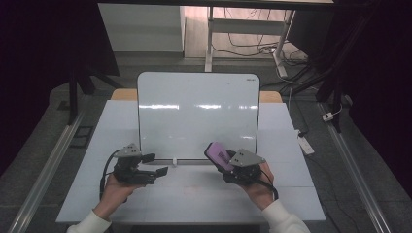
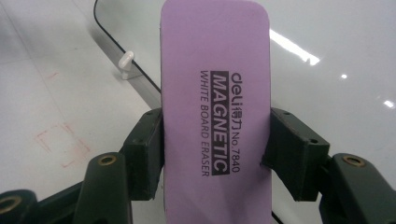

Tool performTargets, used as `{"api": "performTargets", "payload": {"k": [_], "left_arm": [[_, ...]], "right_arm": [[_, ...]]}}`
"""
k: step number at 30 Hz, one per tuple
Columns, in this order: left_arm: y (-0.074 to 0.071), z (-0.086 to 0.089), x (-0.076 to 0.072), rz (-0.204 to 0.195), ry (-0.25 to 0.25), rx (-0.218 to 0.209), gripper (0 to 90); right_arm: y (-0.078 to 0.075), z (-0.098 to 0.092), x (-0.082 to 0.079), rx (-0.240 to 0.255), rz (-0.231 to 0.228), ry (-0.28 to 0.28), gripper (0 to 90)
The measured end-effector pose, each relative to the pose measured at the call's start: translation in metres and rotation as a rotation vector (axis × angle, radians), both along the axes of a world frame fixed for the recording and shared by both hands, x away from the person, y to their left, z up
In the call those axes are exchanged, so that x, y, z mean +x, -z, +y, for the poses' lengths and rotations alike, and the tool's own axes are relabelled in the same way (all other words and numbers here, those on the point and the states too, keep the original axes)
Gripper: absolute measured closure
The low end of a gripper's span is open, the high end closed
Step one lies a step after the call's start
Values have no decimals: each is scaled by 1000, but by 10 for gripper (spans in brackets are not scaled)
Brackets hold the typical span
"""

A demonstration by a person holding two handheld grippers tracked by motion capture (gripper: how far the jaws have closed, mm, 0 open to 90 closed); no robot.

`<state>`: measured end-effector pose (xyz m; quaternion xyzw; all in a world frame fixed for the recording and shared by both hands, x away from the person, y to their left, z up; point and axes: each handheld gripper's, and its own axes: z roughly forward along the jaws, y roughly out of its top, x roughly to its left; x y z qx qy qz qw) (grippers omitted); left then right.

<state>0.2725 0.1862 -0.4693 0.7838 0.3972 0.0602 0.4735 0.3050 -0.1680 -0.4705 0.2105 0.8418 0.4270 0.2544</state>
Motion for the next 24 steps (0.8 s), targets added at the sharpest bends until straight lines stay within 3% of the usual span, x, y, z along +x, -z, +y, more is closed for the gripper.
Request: {"api": "performTargets", "payload": {"k": [14,24], "left_arm": [[-16,-31,17,-5,51,-29,243],[-18,-41,25,-4,75,-29,252]], "right_arm": [[0,3,-7,-14,-35,-16,396],[2,4,-10,-33,-51,-19,396]]}}
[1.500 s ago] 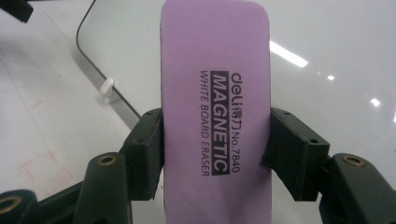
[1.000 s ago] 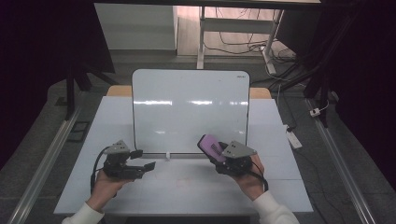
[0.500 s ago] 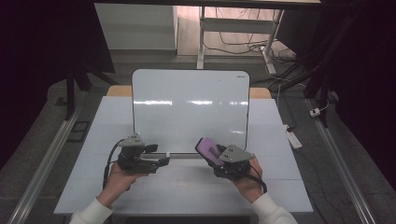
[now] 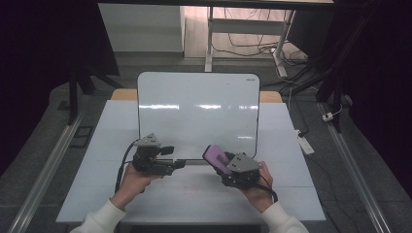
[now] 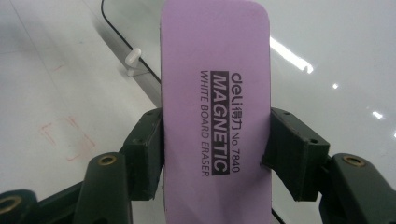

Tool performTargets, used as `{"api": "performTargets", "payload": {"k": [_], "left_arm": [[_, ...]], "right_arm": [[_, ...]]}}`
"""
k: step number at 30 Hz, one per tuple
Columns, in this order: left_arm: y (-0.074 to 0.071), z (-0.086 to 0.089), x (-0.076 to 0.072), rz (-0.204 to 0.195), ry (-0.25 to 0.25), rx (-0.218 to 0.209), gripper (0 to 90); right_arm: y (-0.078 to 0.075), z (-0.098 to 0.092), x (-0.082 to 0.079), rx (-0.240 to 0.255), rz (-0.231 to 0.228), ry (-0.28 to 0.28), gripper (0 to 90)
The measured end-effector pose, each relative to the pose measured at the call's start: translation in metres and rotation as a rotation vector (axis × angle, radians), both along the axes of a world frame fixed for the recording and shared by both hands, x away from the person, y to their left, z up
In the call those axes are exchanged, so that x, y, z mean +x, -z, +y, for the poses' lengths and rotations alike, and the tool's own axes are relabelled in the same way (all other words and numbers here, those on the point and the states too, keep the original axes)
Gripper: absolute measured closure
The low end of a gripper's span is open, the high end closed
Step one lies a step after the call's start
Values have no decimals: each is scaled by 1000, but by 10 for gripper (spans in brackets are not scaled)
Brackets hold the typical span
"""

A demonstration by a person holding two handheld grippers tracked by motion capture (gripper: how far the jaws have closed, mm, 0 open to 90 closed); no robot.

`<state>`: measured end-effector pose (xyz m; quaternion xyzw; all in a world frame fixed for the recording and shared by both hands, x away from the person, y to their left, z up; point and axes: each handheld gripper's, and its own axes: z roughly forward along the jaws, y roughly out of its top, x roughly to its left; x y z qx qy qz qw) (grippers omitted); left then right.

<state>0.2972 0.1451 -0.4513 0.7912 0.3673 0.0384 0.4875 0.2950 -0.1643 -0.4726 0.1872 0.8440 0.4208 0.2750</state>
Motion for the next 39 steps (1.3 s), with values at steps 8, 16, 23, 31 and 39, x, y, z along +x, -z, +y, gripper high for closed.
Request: {"api": "performTargets", "payload": {"k": [8,16,23,31,39], "left_arm": [[-2,-6,4,4,17,-9,266],[-6,-14,6,3,35,-18,276],[-4,-19,13,38,47,-32,295],[2,-37,21,82,88,-34,310],[10,-48,32,148,130,-17,399]], "right_arm": [[2,2,-2,-9,-7,-14,396],[6,5,-3,-27,-14,-29,396],[9,8,-5,-47,-27,-39,396],[10,15,-8,-80,-66,-55,396],[14,20,-10,-109,-92,-75,396]]}}
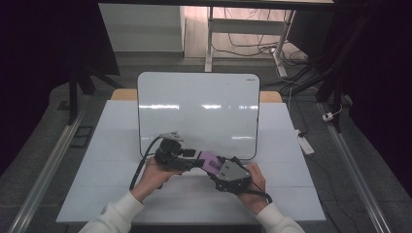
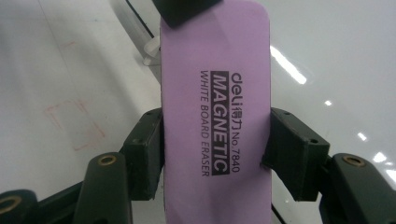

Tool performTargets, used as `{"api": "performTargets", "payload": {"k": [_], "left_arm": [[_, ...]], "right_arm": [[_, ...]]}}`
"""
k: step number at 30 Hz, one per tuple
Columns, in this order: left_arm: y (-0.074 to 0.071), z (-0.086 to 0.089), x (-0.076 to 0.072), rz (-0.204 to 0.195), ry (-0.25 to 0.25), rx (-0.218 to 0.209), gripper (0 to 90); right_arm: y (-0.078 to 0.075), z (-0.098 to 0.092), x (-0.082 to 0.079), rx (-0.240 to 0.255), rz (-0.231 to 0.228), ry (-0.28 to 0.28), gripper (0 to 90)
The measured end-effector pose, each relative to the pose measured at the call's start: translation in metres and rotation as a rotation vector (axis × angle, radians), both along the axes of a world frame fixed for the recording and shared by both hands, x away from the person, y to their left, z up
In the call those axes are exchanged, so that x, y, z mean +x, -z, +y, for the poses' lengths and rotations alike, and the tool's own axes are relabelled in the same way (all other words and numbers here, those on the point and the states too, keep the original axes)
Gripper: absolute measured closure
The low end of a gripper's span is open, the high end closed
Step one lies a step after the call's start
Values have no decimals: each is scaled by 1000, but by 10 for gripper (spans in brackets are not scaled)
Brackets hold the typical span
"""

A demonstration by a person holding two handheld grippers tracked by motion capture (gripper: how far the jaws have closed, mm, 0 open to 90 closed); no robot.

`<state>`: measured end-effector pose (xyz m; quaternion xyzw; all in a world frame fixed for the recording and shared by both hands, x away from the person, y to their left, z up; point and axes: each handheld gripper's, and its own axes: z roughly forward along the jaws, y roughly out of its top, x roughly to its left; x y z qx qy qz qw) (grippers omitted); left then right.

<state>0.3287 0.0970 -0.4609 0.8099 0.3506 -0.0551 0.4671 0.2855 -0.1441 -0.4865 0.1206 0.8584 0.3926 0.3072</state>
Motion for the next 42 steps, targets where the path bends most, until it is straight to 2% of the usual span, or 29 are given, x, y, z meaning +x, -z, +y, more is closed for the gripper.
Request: {"api": "performTargets", "payload": {"k": [4,10,17,20,26,29,33,36,39,42], "left_arm": [[3,-1,5,51,37,-33,519],[5,0,7,88,37,-41,566],[4,1,8,94,26,-60,569],[4,2,8,103,26,-75,521],[2,1,6,87,52,-98,479],[-1,1,3,29,47,-65,386],[-6,2,-1,-62,68,-31,319],[-8,2,-3,-95,76,0,308],[-6,-1,-3,-79,66,16,307],[-4,-2,0,-34,54,-8,326]], "right_arm": [[1,2,-1,-21,-19,-18,396],[3,4,-1,-44,-41,-21,395],[2,4,0,-46,-50,-24,396],[-1,0,3,-2,1,-36,396],[-5,-6,7,63,71,-73,396],[-6,-8,10,92,110,-91,396],[-7,-11,12,101,129,-109,397],[-8,-13,14,106,138,-104,397],[-8,-14,14,105,131,-95,396],[-8,-11,12,78,100,-75,396]]}}
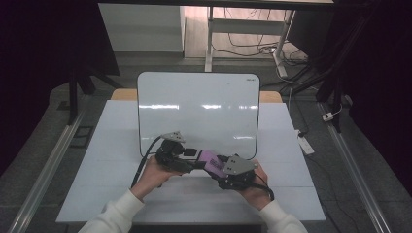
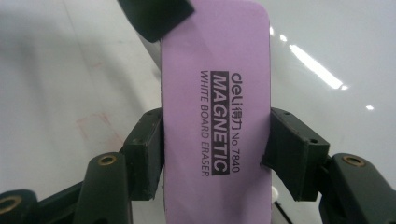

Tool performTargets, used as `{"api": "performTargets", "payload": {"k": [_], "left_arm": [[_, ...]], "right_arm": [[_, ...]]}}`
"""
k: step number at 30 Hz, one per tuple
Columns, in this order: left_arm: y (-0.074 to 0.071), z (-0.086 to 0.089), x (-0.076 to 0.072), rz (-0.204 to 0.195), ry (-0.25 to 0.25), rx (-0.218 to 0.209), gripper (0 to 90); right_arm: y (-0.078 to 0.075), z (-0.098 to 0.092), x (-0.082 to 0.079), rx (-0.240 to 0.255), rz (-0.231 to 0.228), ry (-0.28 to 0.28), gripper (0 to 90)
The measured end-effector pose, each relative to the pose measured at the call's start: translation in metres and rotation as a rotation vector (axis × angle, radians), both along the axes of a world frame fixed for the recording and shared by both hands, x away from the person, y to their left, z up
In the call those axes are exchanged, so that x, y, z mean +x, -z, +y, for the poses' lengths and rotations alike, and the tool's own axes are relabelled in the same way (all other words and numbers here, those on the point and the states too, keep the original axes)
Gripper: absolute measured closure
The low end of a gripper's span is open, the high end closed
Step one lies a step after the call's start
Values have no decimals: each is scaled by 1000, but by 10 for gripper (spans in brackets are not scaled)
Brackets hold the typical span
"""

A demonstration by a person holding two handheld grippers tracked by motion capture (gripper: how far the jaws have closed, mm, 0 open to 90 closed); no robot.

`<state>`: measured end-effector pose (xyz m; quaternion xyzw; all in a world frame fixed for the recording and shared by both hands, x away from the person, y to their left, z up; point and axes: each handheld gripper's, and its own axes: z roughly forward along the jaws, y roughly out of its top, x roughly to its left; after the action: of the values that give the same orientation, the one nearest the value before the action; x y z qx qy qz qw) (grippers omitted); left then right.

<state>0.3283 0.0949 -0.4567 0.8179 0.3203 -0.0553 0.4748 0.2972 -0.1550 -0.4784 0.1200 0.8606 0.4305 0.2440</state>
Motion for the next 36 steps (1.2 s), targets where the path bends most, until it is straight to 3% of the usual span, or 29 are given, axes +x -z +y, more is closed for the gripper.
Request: {"api": "performTargets", "payload": {"k": [3,10,13,16,18,24,28,31,36], "left_arm": [[2,-1,3,45,4,-22,430],[4,-1,5,75,-1,-13,545],[4,-1,4,67,3,-6,585],[2,1,2,45,6,6,615],[2,1,2,46,21,-10,621],[1,5,2,33,-15,-14,627],[1,7,4,51,-62,-56,627],[1,8,7,83,-93,-119,627],[1,6,12,141,-125,-194,628]], "right_arm": [[2,5,-4,-29,-36,5,396],[6,10,-10,-92,-117,19,394],[7,10,-9,-93,-99,18,388],[5,8,-8,-56,-56,-5,362],[5,6,-7,-38,-36,-9,343],[3,0,-10,-8,-50,10,322],[0,0,-21,-15,-109,37,343],[0,6,-30,-29,-152,69,370],[10,19,-38,-126,-282,170,376]]}}
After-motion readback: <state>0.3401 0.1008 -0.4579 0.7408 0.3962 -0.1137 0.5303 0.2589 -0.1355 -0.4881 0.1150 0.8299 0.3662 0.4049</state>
